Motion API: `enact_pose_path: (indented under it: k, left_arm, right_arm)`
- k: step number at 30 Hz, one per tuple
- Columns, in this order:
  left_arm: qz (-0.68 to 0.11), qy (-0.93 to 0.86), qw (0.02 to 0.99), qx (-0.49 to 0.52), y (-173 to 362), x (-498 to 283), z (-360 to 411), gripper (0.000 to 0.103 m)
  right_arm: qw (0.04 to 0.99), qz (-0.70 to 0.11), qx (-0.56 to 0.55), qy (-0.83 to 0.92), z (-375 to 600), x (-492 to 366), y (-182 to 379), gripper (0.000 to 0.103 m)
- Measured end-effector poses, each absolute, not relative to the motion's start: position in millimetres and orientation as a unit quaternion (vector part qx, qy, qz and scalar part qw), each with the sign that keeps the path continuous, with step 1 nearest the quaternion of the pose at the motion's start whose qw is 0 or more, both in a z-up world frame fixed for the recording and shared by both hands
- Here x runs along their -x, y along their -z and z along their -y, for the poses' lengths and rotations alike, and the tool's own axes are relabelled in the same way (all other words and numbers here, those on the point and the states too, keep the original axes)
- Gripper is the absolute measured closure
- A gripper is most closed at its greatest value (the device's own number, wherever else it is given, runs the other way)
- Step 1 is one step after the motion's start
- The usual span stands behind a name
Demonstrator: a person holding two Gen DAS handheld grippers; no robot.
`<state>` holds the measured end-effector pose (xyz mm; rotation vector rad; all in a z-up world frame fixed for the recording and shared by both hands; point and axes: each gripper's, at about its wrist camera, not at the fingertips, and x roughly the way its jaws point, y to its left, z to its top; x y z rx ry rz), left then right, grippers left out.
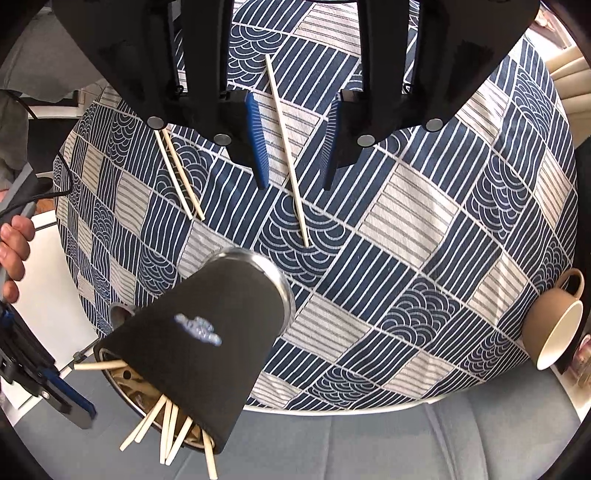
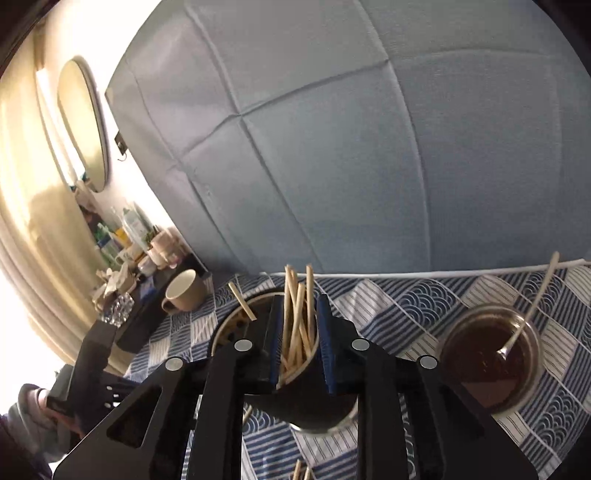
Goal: Organize utensils
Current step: 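Move both open tools down to the chopsticks lying on the cloth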
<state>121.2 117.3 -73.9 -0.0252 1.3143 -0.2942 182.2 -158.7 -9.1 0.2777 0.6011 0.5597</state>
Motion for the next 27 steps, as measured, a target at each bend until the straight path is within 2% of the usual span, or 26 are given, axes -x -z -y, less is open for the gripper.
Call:
enact_pose_path:
  k: [2, 5, 8, 14, 27]
  left_arm:
    - [-0.612, 0.138, 0.779, 0.012, 78, -117, -116, 0.071]
    - [-0.617, 0.136, 0.775, 0.007, 84, -112, -113, 0.066]
    - [-0.622, 0.138, 0.77, 0.004, 90, -107, -111, 0.065]
    - [-0.639, 0.14, 0.757, -0.004, 107, -98, -108, 0.059]
    - [-0.652, 0.135, 0.744, -0.047, 133, -92, -96, 0.054]
  right_arm:
    - [0.907, -0.298, -0.131, -0.267, 161, -174, 10, 0.078]
    - [0.908, -0.305, -0.12, -0.261, 165, -160, 14, 0.074]
    - [0.907, -0.317, -0.115, -0.254, 167, -148, 23, 0.072]
    - [0.887, -0.377, -0.114, -0.241, 165, -133, 59, 0.071]
    - [0.822, -0.526, -0.035, -0.215, 117, -111, 147, 0.071]
